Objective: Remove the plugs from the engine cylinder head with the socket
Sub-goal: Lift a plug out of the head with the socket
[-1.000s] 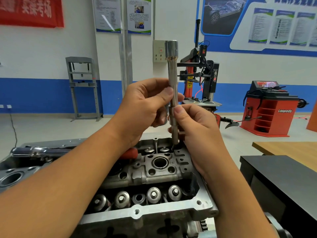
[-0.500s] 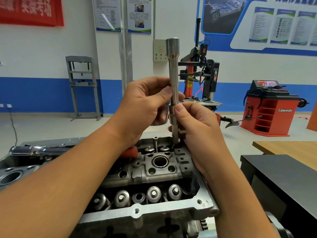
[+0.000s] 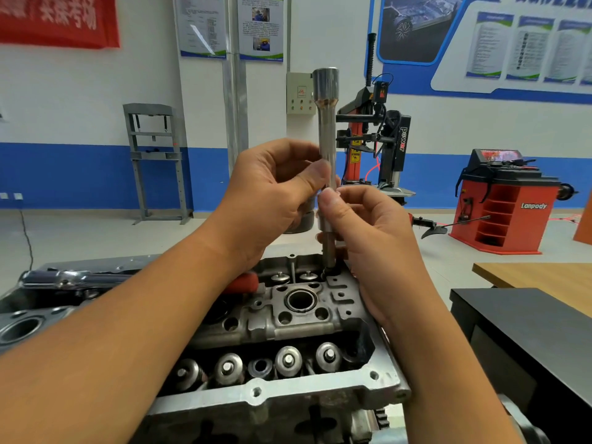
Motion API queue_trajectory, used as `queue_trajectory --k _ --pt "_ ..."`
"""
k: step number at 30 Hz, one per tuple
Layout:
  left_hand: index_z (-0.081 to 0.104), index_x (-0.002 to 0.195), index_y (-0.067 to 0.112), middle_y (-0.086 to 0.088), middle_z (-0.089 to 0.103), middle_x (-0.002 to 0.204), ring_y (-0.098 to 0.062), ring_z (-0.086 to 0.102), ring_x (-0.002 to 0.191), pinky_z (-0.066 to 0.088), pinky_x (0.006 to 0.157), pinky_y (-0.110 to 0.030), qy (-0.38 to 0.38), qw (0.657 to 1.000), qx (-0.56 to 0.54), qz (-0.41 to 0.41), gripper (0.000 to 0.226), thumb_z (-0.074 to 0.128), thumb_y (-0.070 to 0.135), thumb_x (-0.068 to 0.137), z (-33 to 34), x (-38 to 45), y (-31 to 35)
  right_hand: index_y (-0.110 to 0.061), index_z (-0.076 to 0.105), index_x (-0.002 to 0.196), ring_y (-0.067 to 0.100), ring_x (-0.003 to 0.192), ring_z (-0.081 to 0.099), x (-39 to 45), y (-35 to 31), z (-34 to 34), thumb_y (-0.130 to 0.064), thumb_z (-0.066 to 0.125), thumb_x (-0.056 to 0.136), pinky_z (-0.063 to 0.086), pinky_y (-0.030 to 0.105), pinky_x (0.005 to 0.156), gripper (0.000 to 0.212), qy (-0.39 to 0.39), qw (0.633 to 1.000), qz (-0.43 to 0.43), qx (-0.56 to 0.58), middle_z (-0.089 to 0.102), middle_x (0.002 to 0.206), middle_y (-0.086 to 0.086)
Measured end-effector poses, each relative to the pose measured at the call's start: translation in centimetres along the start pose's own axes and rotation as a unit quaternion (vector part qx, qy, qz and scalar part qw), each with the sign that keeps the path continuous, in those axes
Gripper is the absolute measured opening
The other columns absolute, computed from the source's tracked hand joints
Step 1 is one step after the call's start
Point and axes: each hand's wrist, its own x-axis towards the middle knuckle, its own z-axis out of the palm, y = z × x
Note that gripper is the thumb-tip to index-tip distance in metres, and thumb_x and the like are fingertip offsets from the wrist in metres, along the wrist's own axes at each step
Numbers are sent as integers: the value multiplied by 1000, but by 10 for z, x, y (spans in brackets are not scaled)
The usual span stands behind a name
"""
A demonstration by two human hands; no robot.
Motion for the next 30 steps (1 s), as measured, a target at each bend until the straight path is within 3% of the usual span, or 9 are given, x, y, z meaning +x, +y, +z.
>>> queue_trajectory --k 3,6,9,14,17,20,24,27,30 --pt "70 100 14 -2 74 79 -3 58 49 45 44 -18 6 1000 27 10 29 76 30 76 -1 -1 0 -20 68 90 26 75 70 -1 2 -1 -48 80 83 62 49 79 31 -3 1000 -8 -14 73 81 1" --pt "72 108 10 -18 76 95 -14 49 45 41 43 -24 -20 1000 10 3 24 67 27 92 0 -1 0 -20 69 92 18 75 67 0 2 0 -37 66 99 62 39 75 19 -16 999 -21 -28 74 84 2" --pt "70 118 11 -12 79 103 -15 47 43 36 43 -26 -37 999 22 4 20 55 6 105 2 -1 -1 -23 73 85 18 74 63 0 1 2 -43 57 94 56 29 66 27 -17 1000 -5 -5 68 79 3" --pt "71 103 12 -8 77 85 -9 55 47 41 43 -18 -17 1000 1 3 14 72 14 89 0 0 0 -24 71 88 21 74 68 0 0 0 -40 74 81 61 43 77 18 -8 1000 -4 5 72 80 0" --pt "72 102 15 -5 76 84 -12 64 58 44 45 -19 -18 1000 19 2 32 78 28 75 0 -2 0 -19 69 90 40 84 70 -1 2 -2 -37 81 82 59 51 79 23 -4 999 -21 -28 74 87 11" --pt "71 114 10 -21 75 97 -14 50 48 38 44 -22 -40 999 -2 -5 28 71 22 89 1 -2 0 -13 70 89 32 79 70 -1 1 -2 -33 72 95 56 42 74 21 -22 999 -22 -35 74 87 13" --pt "69 116 7 -11 79 96 -13 54 48 39 40 -21 -42 999 8 2 19 59 0 102 1 -2 -1 -2 70 95 27 77 66 -1 0 0 -35 63 101 56 36 73 34 -47 998 -17 -26 74 89 16" --pt "71 108 9 -14 77 95 -4 60 51 41 41 -17 -16 1000 24 1 14 68 2 96 0 -1 -1 -15 72 92 21 77 69 -1 -1 0 -39 69 89 60 34 72 25 -23 1000 -8 -13 75 88 9" --pt "71 102 15 -4 74 88 -4 61 53 42 41 -18 14 999 42 1 16 78 10 89 -2 0 -3 -22 70 89 36 83 74 -1 3 -3 -34 83 79 61 48 73 20 13 1000 -9 -21 76 87 9"
